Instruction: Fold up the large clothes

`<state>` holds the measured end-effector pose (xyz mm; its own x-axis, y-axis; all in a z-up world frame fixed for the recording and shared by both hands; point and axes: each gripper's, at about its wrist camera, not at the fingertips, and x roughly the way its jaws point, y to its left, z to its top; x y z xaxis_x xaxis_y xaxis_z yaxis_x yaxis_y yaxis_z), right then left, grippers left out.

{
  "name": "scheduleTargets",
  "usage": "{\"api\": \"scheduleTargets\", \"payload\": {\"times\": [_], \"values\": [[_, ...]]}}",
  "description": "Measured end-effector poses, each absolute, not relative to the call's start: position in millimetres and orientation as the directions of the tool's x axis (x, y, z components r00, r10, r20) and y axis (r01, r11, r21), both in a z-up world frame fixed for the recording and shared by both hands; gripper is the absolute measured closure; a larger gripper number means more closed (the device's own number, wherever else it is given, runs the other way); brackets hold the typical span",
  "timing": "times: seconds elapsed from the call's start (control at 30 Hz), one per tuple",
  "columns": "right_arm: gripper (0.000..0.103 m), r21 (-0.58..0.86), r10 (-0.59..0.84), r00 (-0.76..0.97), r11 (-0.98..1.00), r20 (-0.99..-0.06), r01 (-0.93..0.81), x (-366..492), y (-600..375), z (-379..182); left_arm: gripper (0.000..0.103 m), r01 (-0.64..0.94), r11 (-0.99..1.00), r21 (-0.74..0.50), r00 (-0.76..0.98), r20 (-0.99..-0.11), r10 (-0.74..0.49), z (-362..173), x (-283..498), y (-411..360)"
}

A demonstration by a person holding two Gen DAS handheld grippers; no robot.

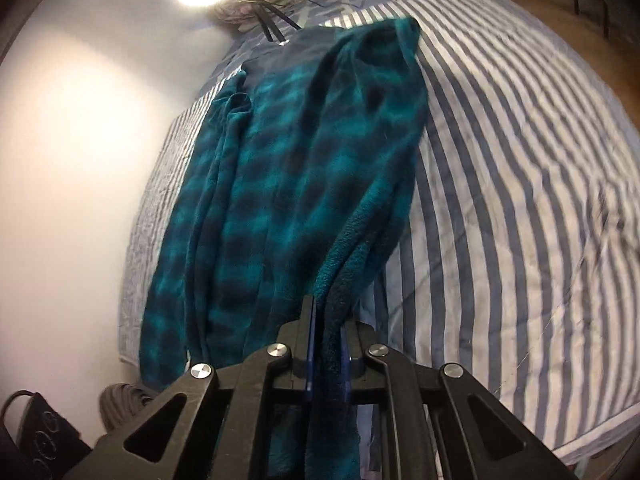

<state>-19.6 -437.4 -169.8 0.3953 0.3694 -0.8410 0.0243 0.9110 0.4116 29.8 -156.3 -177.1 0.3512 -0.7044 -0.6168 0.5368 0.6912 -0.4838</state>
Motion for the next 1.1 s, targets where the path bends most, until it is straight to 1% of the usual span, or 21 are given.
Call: {"api": "scheduleTargets", "payload": {"times": [0.17, 0.37, 0.53, 0.7, 0.77, 0.8, 0.83, 0.87, 1.0, 1.03, 1.07, 1.1], "values": [[0.096, 0.291, 0.283, 0.380, 0.956, -0.880, -0.038, -10.6, -403.6, -153.9, 0.062, 0.433, 0.703, -0.564, 0.381, -0.592, -0.710, -180.3, 48.9, -110.8], [0.096, 0.180, 0.216, 0.347, 0.974, -0.912, -0.134, 11.6, -349.2, -149.1, 0.062, 0.316, 0.718, -0.620, 0.459, -0.562, -0.688, -180.5, 64.8, -54.8], [0.096, 0.114, 0.171, 0.300, 0.973, -0.938, -0.199, 36.4, -293.6, -171.7, 0.062, 0.230, 0.720, -0.655, 0.501, -0.554, -0.664, -187.1, 74.9, -11.9], [0.094, 0.132, 0.183, 0.231, 0.967, -0.956, -0.218, 46.6, -263.4, -207.5, 0.062, 0.210, 0.721, -0.660, 0.477, -0.575, -0.665, -195.2, 78.7, -5.3], [0.081, 0.215, 0.253, 0.182, 0.955, -0.950, -0.207, 48.0, -263.7, -221.3, 0.062, 0.246, 0.726, -0.642, 0.457, -0.584, -0.671, -193.3, 77.1, -14.9], [0.077, 0.269, 0.302, 0.170, 0.944, -0.938, -0.190, 49.4, -269.3, -222.7, 0.062, 0.262, 0.731, -0.630, 0.454, -0.588, -0.670, -191.9, 75.9, -19.8], [0.068, 0.339, 0.365, 0.156, 0.925, -0.918, -0.169, 50.7, -276.9, -222.4, 0.062, 0.282, 0.734, -0.617, 0.450, -0.591, -0.669, -189.9, 74.8, -26.1], [0.065, 0.408, 0.427, 0.140, 0.902, -0.893, -0.143, 52.7, -285.7, -222.2, 0.062, 0.298, 0.737, -0.607, 0.446, -0.594, -0.670, -187.7, 73.7, -32.9], [0.064, 0.588, 0.593, 0.113, 0.805, -0.797, -0.078, 53.2, -319.0, -215.7, 0.062, 0.327, 0.735, -0.595, 0.429, -0.599, -0.676, -181.1, 79.6, -51.5], [0.064, 0.647, 0.651, 0.118, 0.759, -0.750, -0.070, 50.2, -330.4, -210.4, 0.062, 0.338, 0.735, -0.588, 0.422, -0.603, -0.677, -178.4, 81.8, -58.1], [0.062, 0.694, 0.697, 0.129, 0.716, -0.706, -0.069, 46.2, -341.4, -203.9, 0.062, 0.347, 0.736, -0.581, 0.420, -0.605, -0.676, -176.5, 83.5, -63.3], [0.060, 0.712, 0.714, 0.145, 0.698, -0.685, -0.076, 43.3, -350.4, -196.6, 0.062, 0.358, 0.740, -0.569, 0.418, -0.611, -0.672, -175.2, 85.7, -69.5]]}}
